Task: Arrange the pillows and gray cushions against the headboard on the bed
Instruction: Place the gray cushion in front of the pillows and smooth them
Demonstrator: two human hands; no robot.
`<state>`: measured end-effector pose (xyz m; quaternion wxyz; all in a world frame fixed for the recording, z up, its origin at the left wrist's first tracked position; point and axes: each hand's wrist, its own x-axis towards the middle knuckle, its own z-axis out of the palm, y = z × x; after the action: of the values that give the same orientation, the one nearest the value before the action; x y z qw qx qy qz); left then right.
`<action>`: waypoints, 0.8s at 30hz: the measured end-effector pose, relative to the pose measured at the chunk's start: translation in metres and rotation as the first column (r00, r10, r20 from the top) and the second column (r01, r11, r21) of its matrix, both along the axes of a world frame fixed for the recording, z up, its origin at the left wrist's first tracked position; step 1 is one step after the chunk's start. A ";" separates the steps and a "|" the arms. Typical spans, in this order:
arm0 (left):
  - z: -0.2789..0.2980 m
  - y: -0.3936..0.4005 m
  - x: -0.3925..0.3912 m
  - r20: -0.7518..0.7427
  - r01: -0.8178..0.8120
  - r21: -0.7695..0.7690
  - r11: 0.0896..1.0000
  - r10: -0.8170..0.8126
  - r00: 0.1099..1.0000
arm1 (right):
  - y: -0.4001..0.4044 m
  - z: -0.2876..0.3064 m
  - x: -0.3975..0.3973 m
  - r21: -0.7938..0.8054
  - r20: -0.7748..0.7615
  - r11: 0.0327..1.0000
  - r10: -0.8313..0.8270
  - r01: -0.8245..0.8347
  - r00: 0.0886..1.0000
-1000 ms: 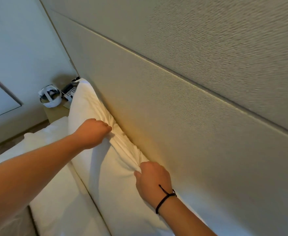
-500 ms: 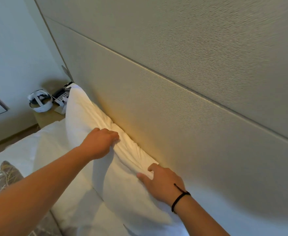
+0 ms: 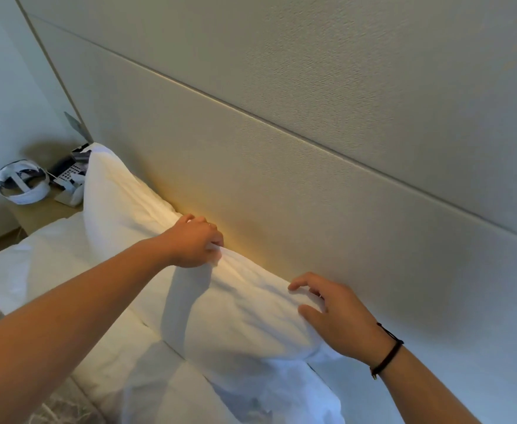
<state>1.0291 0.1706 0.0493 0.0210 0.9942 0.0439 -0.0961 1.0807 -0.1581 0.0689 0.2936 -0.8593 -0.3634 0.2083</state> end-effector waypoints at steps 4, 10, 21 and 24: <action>0.001 0.017 -0.006 0.019 -0.013 0.069 0.998 0.011 1.000 | -0.023 -0.002 -0.002 0.013 0.019 0.996 -0.083 0.083 0.996; -0.001 0.009 -0.005 0.353 -0.096 0.167 0.981 0.032 0.935 | -0.037 0.001 -0.013 0.023 0.340 0.992 -0.123 0.122 0.932; -0.021 -0.021 0.014 0.334 -0.291 -0.050 0.955 0.290 0.897 | -0.030 -0.048 -0.019 -0.500 0.449 0.843 0.059 0.196 0.892; -0.022 -0.009 0.011 0.274 -0.247 -0.032 0.969 0.246 0.930 | -0.031 -0.063 -0.019 -0.501 0.383 0.850 0.048 0.164 0.922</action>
<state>1.0400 0.1615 0.0269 0.0372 0.9845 0.1650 0.0468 1.0620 -0.1890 0.0060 -0.0218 -0.9409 -0.3164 0.1189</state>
